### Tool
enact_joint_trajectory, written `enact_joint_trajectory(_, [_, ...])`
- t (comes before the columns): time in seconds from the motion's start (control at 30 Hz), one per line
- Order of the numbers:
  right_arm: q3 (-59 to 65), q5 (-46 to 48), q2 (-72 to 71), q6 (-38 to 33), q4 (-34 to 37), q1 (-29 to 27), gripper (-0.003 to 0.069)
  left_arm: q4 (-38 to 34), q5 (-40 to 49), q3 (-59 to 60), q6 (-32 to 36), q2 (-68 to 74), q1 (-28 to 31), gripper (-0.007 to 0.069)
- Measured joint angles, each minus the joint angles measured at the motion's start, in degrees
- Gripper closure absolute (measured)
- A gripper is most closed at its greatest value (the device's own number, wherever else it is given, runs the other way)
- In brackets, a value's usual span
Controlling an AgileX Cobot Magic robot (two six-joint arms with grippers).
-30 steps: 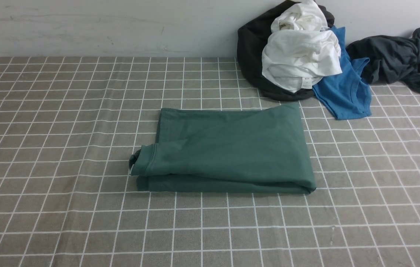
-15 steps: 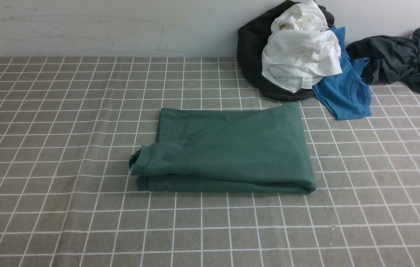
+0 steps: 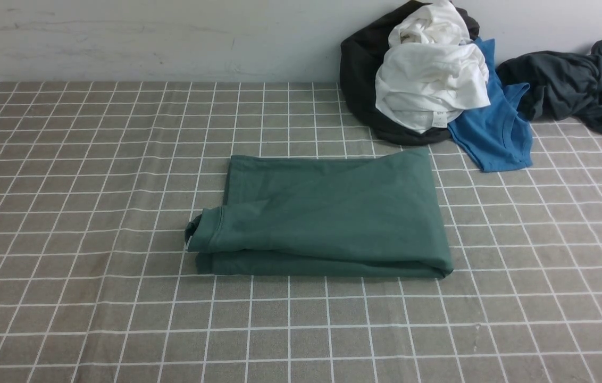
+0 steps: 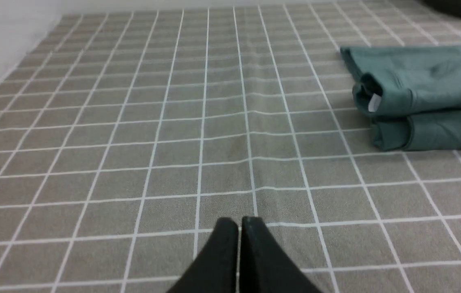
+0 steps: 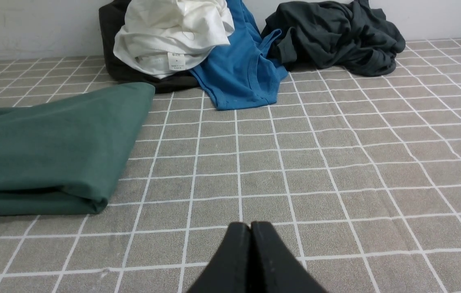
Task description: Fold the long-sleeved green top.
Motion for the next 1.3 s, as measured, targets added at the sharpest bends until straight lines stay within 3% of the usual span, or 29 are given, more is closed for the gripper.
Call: enact_joint_trajectory(1.3, [0.0,0.0,0.0,0.0,0.0,0.0,0.0671,-1.1,0.4,-0.1,0.5,0.0,1.2,0.0631])
